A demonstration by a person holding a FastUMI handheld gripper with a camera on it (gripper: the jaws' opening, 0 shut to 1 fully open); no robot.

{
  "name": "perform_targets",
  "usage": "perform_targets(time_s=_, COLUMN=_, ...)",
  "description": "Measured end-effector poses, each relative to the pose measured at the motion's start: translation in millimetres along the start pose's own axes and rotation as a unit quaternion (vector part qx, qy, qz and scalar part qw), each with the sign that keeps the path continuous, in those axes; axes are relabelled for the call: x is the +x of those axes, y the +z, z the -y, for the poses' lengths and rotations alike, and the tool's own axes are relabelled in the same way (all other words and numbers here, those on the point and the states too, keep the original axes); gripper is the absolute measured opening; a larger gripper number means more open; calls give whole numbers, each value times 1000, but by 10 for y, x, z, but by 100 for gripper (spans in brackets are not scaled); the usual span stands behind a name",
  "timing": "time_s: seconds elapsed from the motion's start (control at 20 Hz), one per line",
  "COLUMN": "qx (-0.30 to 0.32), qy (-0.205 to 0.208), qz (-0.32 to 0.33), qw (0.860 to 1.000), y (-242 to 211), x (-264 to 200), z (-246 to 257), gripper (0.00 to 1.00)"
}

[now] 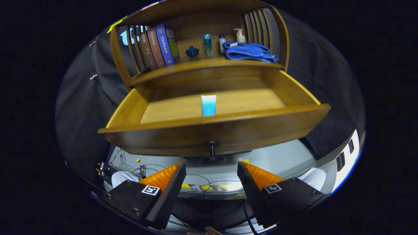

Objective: Pull open the drawer, take out the items inside it, and place them on the countertop above the cabinet.

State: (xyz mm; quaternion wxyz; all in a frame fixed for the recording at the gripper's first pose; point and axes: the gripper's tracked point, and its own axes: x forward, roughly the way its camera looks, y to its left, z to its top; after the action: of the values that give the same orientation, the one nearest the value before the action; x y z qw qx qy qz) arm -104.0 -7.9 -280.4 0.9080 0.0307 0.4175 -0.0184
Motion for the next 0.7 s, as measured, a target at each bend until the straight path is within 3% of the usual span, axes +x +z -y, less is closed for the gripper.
perform_targets(time_s=0.15, qx=-22, qy=1, qz=44, qw=999, y=518, x=-141, z=-66, gripper=99)
perform_targets(time_s=0.3, qx=-10, qy=12, qz=68, qw=998, y=1037, x=8, z=-155, gripper=99)
perform_targets(time_s=0.5, qx=-14, qy=-2, qz=30, qw=999, y=1331, x=562, z=-129, gripper=99)
perform_targets(time_s=0.7, qx=-38, qy=-14, qz=-53, qw=998, y=1210, x=1174, z=-142, gripper=99)
